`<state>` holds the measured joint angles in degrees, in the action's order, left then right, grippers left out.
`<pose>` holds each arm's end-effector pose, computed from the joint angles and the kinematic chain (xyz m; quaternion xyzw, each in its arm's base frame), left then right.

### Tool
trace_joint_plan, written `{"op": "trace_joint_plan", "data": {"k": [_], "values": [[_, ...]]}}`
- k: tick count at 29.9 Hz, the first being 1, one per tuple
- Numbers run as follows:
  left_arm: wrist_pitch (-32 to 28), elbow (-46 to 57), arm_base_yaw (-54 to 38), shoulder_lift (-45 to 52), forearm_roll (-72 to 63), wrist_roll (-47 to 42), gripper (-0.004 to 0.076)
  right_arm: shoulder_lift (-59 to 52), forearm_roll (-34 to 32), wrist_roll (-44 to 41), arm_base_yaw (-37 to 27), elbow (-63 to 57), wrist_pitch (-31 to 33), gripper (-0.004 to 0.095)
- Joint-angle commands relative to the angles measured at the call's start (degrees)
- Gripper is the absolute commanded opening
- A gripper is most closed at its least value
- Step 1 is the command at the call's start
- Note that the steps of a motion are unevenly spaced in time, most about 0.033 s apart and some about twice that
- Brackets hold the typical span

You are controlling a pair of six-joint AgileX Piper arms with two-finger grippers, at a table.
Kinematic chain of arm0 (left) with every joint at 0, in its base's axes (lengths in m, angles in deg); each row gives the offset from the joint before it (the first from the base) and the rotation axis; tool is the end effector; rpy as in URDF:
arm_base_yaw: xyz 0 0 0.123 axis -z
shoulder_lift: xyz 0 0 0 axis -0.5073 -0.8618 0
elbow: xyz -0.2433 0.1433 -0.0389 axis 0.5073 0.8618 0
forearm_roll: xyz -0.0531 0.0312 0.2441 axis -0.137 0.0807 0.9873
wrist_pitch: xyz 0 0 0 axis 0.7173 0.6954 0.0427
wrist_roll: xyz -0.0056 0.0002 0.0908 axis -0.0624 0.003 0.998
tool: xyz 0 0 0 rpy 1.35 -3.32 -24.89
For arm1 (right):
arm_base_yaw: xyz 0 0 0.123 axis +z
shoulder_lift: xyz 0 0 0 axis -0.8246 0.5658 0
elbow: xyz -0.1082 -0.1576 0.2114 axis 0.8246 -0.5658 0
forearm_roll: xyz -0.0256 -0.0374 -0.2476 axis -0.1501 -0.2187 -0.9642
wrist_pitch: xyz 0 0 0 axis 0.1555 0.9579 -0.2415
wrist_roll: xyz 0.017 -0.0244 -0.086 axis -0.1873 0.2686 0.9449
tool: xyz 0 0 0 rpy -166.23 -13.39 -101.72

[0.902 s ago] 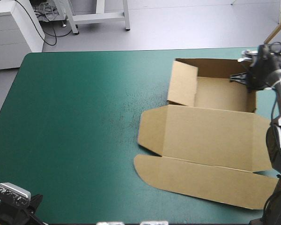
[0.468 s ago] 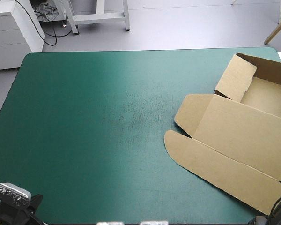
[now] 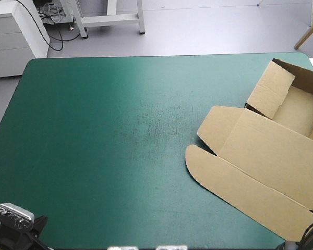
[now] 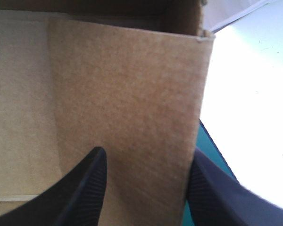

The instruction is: Fold the box

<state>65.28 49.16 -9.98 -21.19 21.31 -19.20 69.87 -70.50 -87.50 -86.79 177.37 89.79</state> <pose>0.0016 0.0086 0.2675 0.1733 0.8983 -0.0158 0.4035 0.3523 -0.2223 0.3224 0.2577 0.9463 -0.0924 0.1721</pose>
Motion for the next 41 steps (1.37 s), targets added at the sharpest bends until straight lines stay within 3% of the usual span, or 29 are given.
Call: {"op": "trace_joint_plan", "data": {"k": [1, 5, 8, 11, 18, 30, 37, 41], "values": [[2.26, -1.25, 0.13, -0.88, 0.19, -0.08, -0.0010, -6.67, 0.31, 0.00, -0.39, 1.39, -1.18, 0.0472], [2.26, -1.25, 0.13, -0.88, 0.19, -0.08, -0.0010, -10.88, 4.94, 0.00, -0.39, 1.26, -1.18, 0.0472], [2.26, -1.25, 0.13, -0.88, 0.19, -0.08, -0.0010, -15.64, 10.21, 5.91, -0.29, -0.40, -1.18, 0.0471], [2.26, -1.25, 0.13, -0.88, 0.19, -0.08, -0.0010, -21.91, 14.65, 6.75, -0.29, -4.00, -1.18, 0.0419], [2.26, -1.25, 0.13, -0.88, 0.19, -0.08, -0.0010, -39.54, 22.19, 10.81, 0.64, -21.19, -1.18, -0.0010], [2.26, -1.25, 0.13, -0.88, 0.19, -0.08, -0.0010, -68.21, 20.68, 13.81, 18.27, -53.89, -5.28, -0.0009], [2.26, -1.25, 0.13, -0.88, 0.19, -0.08, -0.0010, -82.38, 20.37, 16.82, 21.42, -69.37, -5.86, -0.0014], [2.26, -1.25, 0.13, -0.88, 0.19, -0.08, -0.0010, -89.83, 20.40, 17.87, 21.42, -72.19, -7.26, -0.0014]]}}
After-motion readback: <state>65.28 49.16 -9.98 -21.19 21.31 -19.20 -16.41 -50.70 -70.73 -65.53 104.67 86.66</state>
